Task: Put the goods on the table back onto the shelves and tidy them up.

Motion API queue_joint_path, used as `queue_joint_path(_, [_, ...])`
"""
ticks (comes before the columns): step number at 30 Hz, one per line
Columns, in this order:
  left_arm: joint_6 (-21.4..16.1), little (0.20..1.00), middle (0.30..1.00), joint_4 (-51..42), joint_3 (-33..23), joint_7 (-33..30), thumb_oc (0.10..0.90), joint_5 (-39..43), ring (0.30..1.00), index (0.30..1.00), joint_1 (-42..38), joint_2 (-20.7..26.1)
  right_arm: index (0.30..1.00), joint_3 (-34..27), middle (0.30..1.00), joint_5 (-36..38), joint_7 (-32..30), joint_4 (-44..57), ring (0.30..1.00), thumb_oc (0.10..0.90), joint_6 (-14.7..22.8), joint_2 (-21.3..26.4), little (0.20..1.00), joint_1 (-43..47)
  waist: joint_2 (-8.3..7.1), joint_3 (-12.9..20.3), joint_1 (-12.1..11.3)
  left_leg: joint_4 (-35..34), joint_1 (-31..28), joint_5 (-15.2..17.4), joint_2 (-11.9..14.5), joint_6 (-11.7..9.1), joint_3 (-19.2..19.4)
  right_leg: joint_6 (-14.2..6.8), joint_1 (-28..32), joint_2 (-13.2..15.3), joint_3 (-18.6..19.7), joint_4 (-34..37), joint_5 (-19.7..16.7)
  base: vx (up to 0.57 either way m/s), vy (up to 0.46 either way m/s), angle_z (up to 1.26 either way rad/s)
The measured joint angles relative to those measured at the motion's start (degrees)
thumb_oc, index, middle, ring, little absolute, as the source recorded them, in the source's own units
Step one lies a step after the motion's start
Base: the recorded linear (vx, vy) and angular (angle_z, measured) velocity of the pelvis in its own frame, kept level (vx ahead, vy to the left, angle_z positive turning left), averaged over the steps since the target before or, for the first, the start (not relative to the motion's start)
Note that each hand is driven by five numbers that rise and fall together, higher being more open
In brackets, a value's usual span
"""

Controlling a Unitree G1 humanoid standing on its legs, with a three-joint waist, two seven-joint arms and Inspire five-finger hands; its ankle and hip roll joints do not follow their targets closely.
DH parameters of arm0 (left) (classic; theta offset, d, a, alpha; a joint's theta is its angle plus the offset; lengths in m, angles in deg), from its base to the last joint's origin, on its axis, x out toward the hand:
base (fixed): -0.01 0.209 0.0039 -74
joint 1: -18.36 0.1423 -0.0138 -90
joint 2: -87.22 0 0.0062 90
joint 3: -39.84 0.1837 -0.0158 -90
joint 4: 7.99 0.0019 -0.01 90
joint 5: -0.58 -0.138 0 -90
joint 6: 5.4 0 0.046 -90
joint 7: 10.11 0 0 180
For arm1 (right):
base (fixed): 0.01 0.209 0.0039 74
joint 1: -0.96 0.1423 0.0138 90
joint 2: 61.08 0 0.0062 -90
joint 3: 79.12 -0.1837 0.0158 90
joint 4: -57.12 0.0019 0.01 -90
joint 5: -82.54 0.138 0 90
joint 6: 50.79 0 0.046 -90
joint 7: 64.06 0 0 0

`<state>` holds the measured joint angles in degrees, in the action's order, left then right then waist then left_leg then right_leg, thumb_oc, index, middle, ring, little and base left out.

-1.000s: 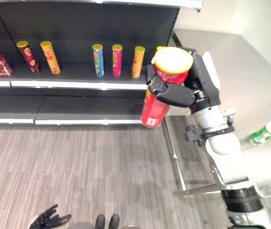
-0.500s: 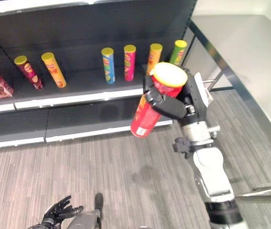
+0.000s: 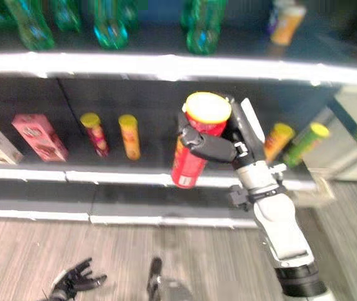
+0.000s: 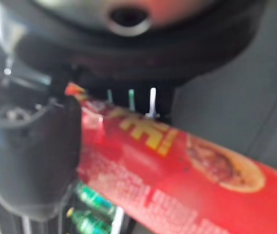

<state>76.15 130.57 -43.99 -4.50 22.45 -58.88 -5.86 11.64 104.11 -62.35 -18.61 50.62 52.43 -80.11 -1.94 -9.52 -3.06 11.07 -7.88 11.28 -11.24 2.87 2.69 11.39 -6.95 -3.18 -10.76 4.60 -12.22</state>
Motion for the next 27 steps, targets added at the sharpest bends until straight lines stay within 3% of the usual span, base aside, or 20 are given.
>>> queue_joint_path(2, [0.7,0.9,0.9,0.4,-0.5,0.1,0.8,-0.2,0.9,0.9,-0.1,0.6,0.3,0.1,0.3,0.0,0.8,-0.3,0.3,0.4,-0.5,-0.4,0.3,-0.6,-0.65,-0.4,-0.3,-1.3,4.4,1.5,7.0,-1.6,-0.2,-0.6,0.7,-0.7,2.1,0.8,0.3,0.09,-0.037,-0.47])
queue_joint_path(4, [1.3,0.9,0.9,0.5,-0.6,0.2,0.8,-0.6,0.9,0.9,-0.2,1.2,0.3,0.0,0.3,0.0,0.8,-0.2,0.3,0.4,-0.7,-1.5,0.3,-2.3,-0.9,-0.8,1.4,-3.0,4.3,-0.7,8.8,-3.7,0.0,-3.6,2.6,0.2,3.1,0.8,1.5,0.07,-0.024,-0.37])
queue_joint_path(5, [1.3,0.9,0.9,0.1,-0.7,0.2,0.8,-1.2,0.9,0.9,-0.4,1.4,0.3,-0.6,0.3,0.1,0.7,-0.1,0.3,0.4,-0.7,-1.8,0.3,-2.6,0.03,-0.6,3.9,-7.2,1.9,-3.2,8.7,-1.1,0.3,-5.8,3.2,0.7,3.2,0.9,2.1,0.08,-0.015,-0.14])
queue_joint_path(6, [1.2,0.9,0.9,-0.5,-0.7,0.2,0.8,-1.7,0.9,0.9,-1.2,1.6,0.3,-1.3,0.3,0.1,0.7,0.0,0.3,0.4,-0.7,-1.9,0.3,-2.7,0.5,-0.6,4.7,-9.9,0.5,-4.6,8.4,-0.4,0.4,-7.6,3.2,1.0,3.1,0.9,2.2,0.06,-0.008,-0.04])
queue_joint_path(9, [1.1,0.9,0.9,-1.9,-0.5,0.3,0.8,-1.8,0.9,0.9,-2.9,1.4,0.3,-1.5,0.3,0.2,0.7,0.0,0.3,0.4,-0.7,-1.9,0.3,-2.7,1.49,-0.6,5.1,-12.7,-1.7,-5.7,8.1,0.2,0.5,-8.8,3.5,1.3,3.0,0.9,2.6,0.01,0.006,0.04])
queue_joint_path(12, [1.1,0.9,0.9,-2.0,-0.3,0.3,0.8,-1.8,0.9,0.9,-3.2,0.9,0.3,-1.0,0.3,0.1,0.8,0.2,0.3,0.4,-0.7,-1.9,0.3,-2.6,3.27,-0.8,3.7,-13.7,-2.9,-6.2,7.8,-0.6,0.9,-8.3,4.2,1.4,3.2,1.2,2.4,0.0,0.004,-0.04])
queue_joint_path(13, [1.1,0.9,0.9,-2.0,-0.4,0.3,0.8,-1.8,0.9,0.9,-2.9,0.8,0.3,-0.7,0.3,0.0,0.8,0.2,0.3,0.4,-0.7,-1.9,0.3,-2.6,3.31,-0.8,3.1,-12.4,-2.6,-6.3,7.3,-0.8,1.1,-7.9,4.5,1.9,3.3,0.8,2.4,0.0,0.0,0.0])
queue_joint_path(14, [1.1,0.9,0.9,-2.0,-0.5,0.3,0.8,-1.8,0.9,0.9,-2.9,0.9,0.3,-0.6,0.3,0.0,0.7,0.2,0.3,0.4,-0.7,-2.3,0.3,-2.5,2.22,-1.5,2.4,-7.8,-0.6,-6.0,6.1,-1.7,1.3,-7.7,5.0,3.5,3.9,0.8,2.4,0.0,0.0,0.0])
queue_joint_path(15, [1.0,0.9,0.9,-2.3,-0.7,0.3,0.8,-1.8,0.9,0.9,-2.6,1.1,0.3,-0.4,0.3,-0.1,0.7,0.2,0.3,0.4,-0.7,-3.0,0.3,-2.5,0.85,-2.2,2.0,-7.5,0.8,-4.4,5.5,-1.0,1.2,-7.7,5.5,5.1,4.4,0.8,2.4,-0.01,-0.001,0.12])
queue_joint_path(16, [1.0,0.9,0.9,-2.5,-0.6,0.4,0.8,-1.8,0.9,0.9,-2.2,1.4,0.3,-0.3,0.3,-0.2,0.7,0.2,0.3,0.4,-0.7,-3.4,0.3,-2.4,0.48,-2.3,2.3,-11.8,0.8,-4.9,6.9,-0.9,1.2,-8.2,5.6,5.4,4.3,0.8,2.6,-0.01,-0.01,0.14])
queue_joint_path(17, [1.0,0.9,0.9,-2.5,-0.5,0.5,0.8,-1.8,0.9,0.9,-2.2,1.4,0.3,-0.3,0.3,-0.2,0.6,0.2,0.3,0.4,-0.6,-3.2,0.3,-2.1,1.3,-2.2,2.5,-15.5,0.8,-7.0,9.3,-2.4,1.5,-9.2,5.6,4.7,3.8,0.8,3.3,-0.01,-0.018,0.13])
queue_joint_path(18, [1.3,0.9,0.9,-1.9,-0.5,0.4,0.8,-1.9,0.9,0.9,-2.3,1.4,0.3,-0.6,0.3,-0.4,0.6,-0.3,0.3,0.4,-0.7,-4.0,0.3,-2.0,1.92,-3.0,2.1,-16.4,0.5,-11.1,11.4,-3.1,2.6,-10.2,6.3,4.1,3.4,0.9,3.9,0.0,-0.025,0.12])
queue_joint_path(20, [1.4,0.9,0.9,-2.3,-0.6,0.4,0.8,-2.3,0.9,0.9,-1.6,2.0,0.3,0.1,0.3,-1.3,0.7,-0.3,0.3,0.4,-0.8,-4.5,0.3,-2.7,1.37,-2.8,2.3,-16.4,0.6,-11.0,10.8,-2.6,2.4,-12.1,6.5,5.0,3.1,1.3,4.8,0.02,-0.058,0.12])
queue_joint_path(23, [1.3,0.9,0.9,-2.4,-0.7,0.4,0.8,-2.3,0.9,0.9,-1.1,2.7,0.3,0.0,0.3,-4.9,0.6,-0.5,0.3,0.4,-0.8,-4.5,0.3,-3.3,1.37,-2.8,2.4,-16.2,0.8,-11.2,10.6,-2.5,1.7,-12.7,6.6,5.3,2.7,1.3,4.8,0.0,-0.113,0.14])
queue_joint_path(24, [1.3,0.9,0.9,-2.4,-0.7,0.4,0.8,-2.3,0.9,0.9,-1.4,2.8,0.3,0.1,0.3,-5.7,0.6,-1.0,0.3,0.4,-0.7,-4.4,0.3,-3.9,1.17,-2.9,2.4,-15.0,1.6,-11.3,10.8,-2.8,1.2,-12.8,6.6,5.2,2.2,1.2,4.9,-0.07,-0.144,0.42])
queue_joint_path(25, [1.3,0.9,0.9,-2.6,-0.7,0.4,0.8,-2.3,0.9,0.9,-2.5,3.5,0.3,0.1,0.3,-7.5,0.6,-3.3,0.3,0.4,-0.8,-3.9,0.3,-4.2,-0.28,-3.7,2.3,-9.2,5.1,-10.2,10.4,-4.4,0.1,-12.3,6.5,5.5,1.4,1.2,5.6,-0.09,-0.105,0.5])
queue_joint_path(26, [1.3,0.9,0.9,-3.6,-0.7,0.4,0.8,-2.2,0.9,0.9,-3.4,4.3,0.3,-0.2,0.3,-8.9,0.6,-4.7,0.3,0.4,-1.3,-3.6,0.3,-4.4,-1.98,-5.2,1.6,0.3,10.3,-8.8,9.9,-6.5,-0.2,-11.6,6.4,6.5,0.8,1.2,6.0,-0.04,-0.003,0.47])
queue_joint_path(27, [1.3,0.9,0.9,-4.5,-0.6,0.6,0.8,-2.2,0.9,0.9,-3.6,4.2,0.3,-0.5,0.3,-10.0,0.6,-4.7,0.3,0.4,-1.6,-3.3,0.3,-4.7,-1.62,-6.9,0.7,13.7,16.7,-8.0,10.3,-8.0,-1.4,-10.0,6.9,6.4,0.3,0.8,6.5,0.03,0.089,0.26])
